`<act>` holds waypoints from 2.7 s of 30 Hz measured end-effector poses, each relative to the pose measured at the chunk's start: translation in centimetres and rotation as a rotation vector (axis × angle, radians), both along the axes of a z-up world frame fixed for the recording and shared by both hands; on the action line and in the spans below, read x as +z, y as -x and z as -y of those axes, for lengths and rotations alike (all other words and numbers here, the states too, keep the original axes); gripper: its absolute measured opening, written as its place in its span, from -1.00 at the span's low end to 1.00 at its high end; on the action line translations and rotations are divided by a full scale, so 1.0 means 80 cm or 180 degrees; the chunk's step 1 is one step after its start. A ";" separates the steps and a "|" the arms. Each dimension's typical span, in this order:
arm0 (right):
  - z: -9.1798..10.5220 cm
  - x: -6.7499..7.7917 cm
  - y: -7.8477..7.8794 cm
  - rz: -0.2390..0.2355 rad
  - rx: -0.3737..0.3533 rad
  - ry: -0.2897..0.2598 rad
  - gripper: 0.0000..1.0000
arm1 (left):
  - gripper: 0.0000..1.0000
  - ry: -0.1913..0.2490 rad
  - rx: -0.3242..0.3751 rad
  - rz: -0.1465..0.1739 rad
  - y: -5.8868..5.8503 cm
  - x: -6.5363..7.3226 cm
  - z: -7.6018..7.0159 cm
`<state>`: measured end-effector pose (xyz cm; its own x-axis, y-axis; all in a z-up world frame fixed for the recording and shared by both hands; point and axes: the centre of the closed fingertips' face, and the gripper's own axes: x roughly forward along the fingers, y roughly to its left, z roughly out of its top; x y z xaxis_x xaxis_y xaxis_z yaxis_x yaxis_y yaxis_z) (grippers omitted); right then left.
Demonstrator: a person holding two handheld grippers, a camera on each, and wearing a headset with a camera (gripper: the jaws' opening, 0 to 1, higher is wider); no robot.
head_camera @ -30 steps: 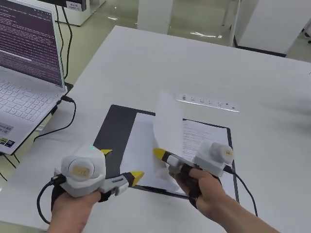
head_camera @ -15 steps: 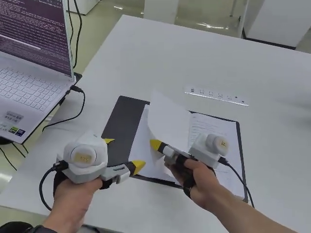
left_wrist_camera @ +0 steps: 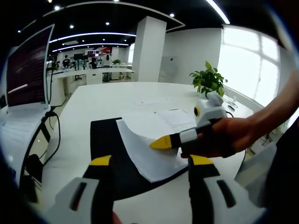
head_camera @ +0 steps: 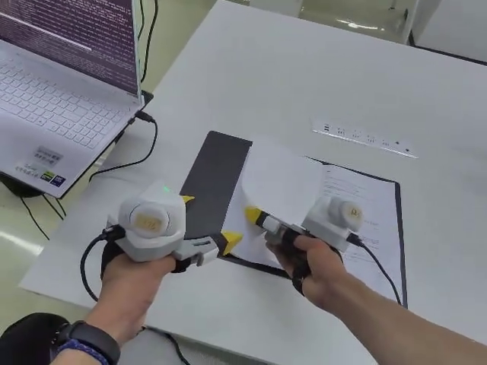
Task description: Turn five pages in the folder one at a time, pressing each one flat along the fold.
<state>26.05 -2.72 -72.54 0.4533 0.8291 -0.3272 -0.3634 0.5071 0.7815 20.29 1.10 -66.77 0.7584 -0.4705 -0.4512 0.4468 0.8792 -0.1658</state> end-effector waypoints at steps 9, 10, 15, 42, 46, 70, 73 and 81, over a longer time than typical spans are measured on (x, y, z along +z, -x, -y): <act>-0.007 -0.033 -0.003 -0.0179 -0.0066 0.0047 -1.00 | 0.27 0.0040 0.0060 -0.0084 0.007 -0.015 -0.013; -0.008 -0.036 -0.002 -0.0196 -0.0071 0.0048 -1.00 | 0.27 0.0040 0.0061 -0.0096 0.008 -0.017 -0.013; -0.014 -0.049 -0.002 -0.0243 -0.0101 0.0099 -1.00 | 0.27 0.0038 0.0056 -0.0119 0.008 -0.021 -0.017; -0.024 -0.073 0.020 -0.0486 0.0041 0.0120 -0.48 | 0.26 -0.0017 0.0054 -0.0228 0.010 -0.036 -0.023; -0.032 -0.044 0.026 -0.0385 0.0082 -0.0167 -0.36 | 0.26 -0.0016 -0.0004 -0.0237 0.009 -0.038 -0.018; 0.073 -0.020 0.062 0.0022 -0.0264 -0.0122 -0.32 | -0.44 -0.0045 -0.0326 -0.0242 -0.028 -0.056 0.013; 0.090 -0.021 0.067 0.0009 -0.0407 -0.0152 -0.36 | -0.52 -0.0011 -0.0358 -0.0257 -0.033 -0.061 0.021; 0.115 -0.026 0.077 -0.0016 -0.0488 -0.0110 -0.40 | -0.65 0.0000 -0.0418 -0.0356 -0.039 -0.082 0.037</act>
<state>19.93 -11.88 -74.64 0.5738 0.7611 -0.3023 -0.2799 0.5292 0.8010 23.38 -1.89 -73.36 0.6355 -0.5622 -0.5292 0.5365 0.8145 -0.2210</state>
